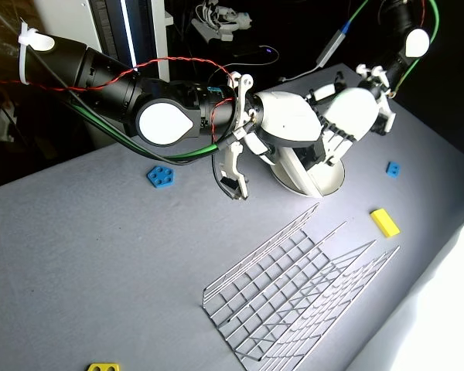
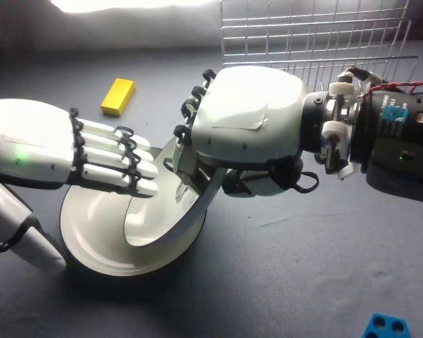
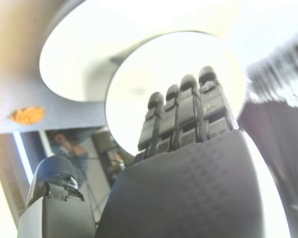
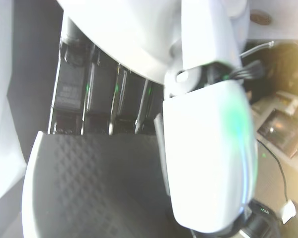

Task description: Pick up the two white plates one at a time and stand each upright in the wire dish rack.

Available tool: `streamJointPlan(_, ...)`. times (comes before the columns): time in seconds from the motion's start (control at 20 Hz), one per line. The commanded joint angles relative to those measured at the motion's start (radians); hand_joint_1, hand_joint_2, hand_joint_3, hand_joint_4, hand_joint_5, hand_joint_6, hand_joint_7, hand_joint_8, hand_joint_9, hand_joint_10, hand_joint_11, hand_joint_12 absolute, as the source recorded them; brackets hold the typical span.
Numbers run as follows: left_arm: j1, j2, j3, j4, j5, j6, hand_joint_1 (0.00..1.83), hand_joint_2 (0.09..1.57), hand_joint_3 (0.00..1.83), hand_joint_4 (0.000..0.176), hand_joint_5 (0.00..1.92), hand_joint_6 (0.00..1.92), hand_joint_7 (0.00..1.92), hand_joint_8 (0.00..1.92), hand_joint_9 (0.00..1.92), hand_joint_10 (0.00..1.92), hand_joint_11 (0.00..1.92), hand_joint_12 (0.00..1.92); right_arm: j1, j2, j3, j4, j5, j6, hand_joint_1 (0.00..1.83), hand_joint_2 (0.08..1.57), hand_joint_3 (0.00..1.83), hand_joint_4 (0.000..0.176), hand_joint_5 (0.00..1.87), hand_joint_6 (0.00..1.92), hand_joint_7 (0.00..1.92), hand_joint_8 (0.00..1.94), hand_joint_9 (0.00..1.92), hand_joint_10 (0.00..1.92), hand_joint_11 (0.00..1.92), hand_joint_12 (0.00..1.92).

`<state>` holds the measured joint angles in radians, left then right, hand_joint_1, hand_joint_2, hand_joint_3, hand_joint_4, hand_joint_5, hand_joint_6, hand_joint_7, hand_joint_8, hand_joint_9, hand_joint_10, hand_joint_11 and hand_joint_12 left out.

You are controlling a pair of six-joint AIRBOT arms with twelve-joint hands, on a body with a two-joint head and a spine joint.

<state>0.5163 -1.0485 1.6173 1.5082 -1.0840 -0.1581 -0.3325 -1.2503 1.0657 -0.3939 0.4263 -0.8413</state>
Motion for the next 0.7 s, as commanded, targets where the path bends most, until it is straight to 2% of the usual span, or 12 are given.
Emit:
streamJointPlan(0.0, -0.017, 0.018, -0.008, -0.071, -0.05, -0.009, 0.0, 1.01, 0.0, 0.0, 0.04, 0.01, 0.0, 0.0, 0.0, 0.0, 0.0, 0.0, 0.023, 0.006, -0.002, 0.016, 0.115, 0.007, 1.5, 1.05, 0.0, 0.0, 1.06, 0.74, 1.17, 0.58, 1.09, 0.81, 0.85, 1.46)
streamJointPlan(0.05, -0.032, 0.036, -0.017, -0.071, -0.036, -0.015, 0.0, 1.01, 0.0, 0.0, 0.04, 0.01, 0.0, 0.0, 0.0, 0.0, 0.0, 0.0, 0.031, 0.007, -0.002, 0.011, 0.103, 0.035, 1.42, 1.05, 0.0, 0.0, 1.05, 0.75, 1.16, 0.66, 1.07, 0.95, 0.88, 1.21)
streamJointPlan(0.1, -0.043, 0.048, -0.021, -0.071, -0.023, -0.015, 0.0, 1.01, 0.0, 0.0, 0.04, 0.01, 0.0, 0.0, 0.0, 0.0, 0.0, 0.0, 0.036, 0.008, -0.002, 0.006, 0.096, 0.057, 1.4, 1.03, 0.0, 0.0, 1.11, 0.68, 1.2, 0.59, 1.07, 0.96, 0.94, 1.12)
streamJointPlan(0.15, -0.052, 0.057, -0.022, -0.071, -0.02, -0.018, 0.0, 1.02, 0.0, 0.0, 0.04, 0.01, 0.0, 0.0, 0.0, 0.0, 0.0, 0.0, 0.042, 0.008, -0.002, 0.004, 0.094, 0.074, 1.4, 1.03, 0.0, 0.0, 1.13, 0.68, 1.21, 0.55, 1.07, 0.97, 0.95, 1.1)
streamJointPlan(0.25, -0.067, 0.077, -0.021, -0.071, -0.02, -0.031, 0.0, 1.02, 0.0, 0.0, 0.04, 0.0, 0.0, 0.0, 0.0, 0.0, 0.0, 0.0, 0.055, 0.012, -0.002, -0.013, 0.091, 0.135, 1.39, 1.06, 0.0, 0.0, 1.07, 0.82, 1.15, 0.61, 1.0, 1.07, 0.85, 1.14)
streamJointPlan(0.3, -0.071, 0.089, -0.022, -0.071, -0.018, -0.043, 0.0, 1.02, 0.0, 0.0, 0.05, 0.01, 0.0, 0.0, 0.0, 0.0, 0.0, 0.0, 0.062, 0.014, -0.002, -0.035, 0.088, 0.176, 1.47, 1.07, 0.0, 0.0, 1.03, 0.84, 1.1, 0.65, 1.01, 0.96, 0.84, 1.43)
streamJointPlan(0.35, -0.072, 0.099, -0.023, -0.07, -0.016, -0.051, 0.0, 1.02, 0.0, 0.0, 0.04, 0.0, 0.0, 0.0, 0.0, 0.0, 0.0, 0.0, 0.073, 0.017, -0.002, -0.056, 0.083, 0.228, 1.49, 1.08, 0.0, 0.0, 1.0, 0.89, 1.06, 0.7, 0.99, 0.96, 0.83, 1.5)
streamJointPlan(0.4, -0.072, 0.11, -0.025, -0.068, -0.013, -0.057, 0.0, 1.02, 0.0, 0.0, 0.04, 0.0, 0.0, 0.0, 0.0, 0.0, 0.0, 0.0, 0.083, 0.02, -0.002, -0.06, 0.075, 0.261, 1.4, 1.08, 0.0, 0.0, 1.0, 0.93, 1.05, 0.77, 0.99, 1.07, 0.83, 1.26)
streamJointPlan(0.45, -0.072, 0.119, -0.027, -0.066, -0.011, -0.058, 0.0, 1.02, 0.0, 0.0, 0.05, 0.01, 0.0, 0.0, 0.0, 0.0, 0.0, 0.0, 0.091, 0.022, -0.002, -0.061, 0.069, 0.287, 1.39, 1.08, 0.0, 0.0, 1.02, 0.9, 1.05, 0.79, 0.98, 1.1, 0.84, 1.2)
streamJointPlan(0.55, -0.068, 0.139, -0.033, -0.062, 0.002, -0.06, 0.0, 1.01, 0.0, 0.0, 0.06, 0.01, 0.0, 0.0, 0.0, 0.0, 0.0, 0.0, 0.115, 0.029, -0.002, -0.091, 0.054, 0.397, 1.38, 1.09, 0.0, 0.0, 1.0, 0.93, 1.04, 0.83, 0.95, 1.12, 0.83, 1.16)
streamJointPlan(0.65, -0.05, 0.152, -0.034, -0.062, 0.005, -0.106, 0.0, 1.01, 0.0, 0.0, 0.05, 0.0, 0.0, 0.0, 0.0, 0.0, 0.0, 0.0, 0.135, 0.033, -0.002, -0.136, 0.049, 0.504, 1.38, 1.1, 0.0, 0.0, 0.98, 0.99, 1.01, 0.89, 0.92, 1.16, 0.81, 1.19)
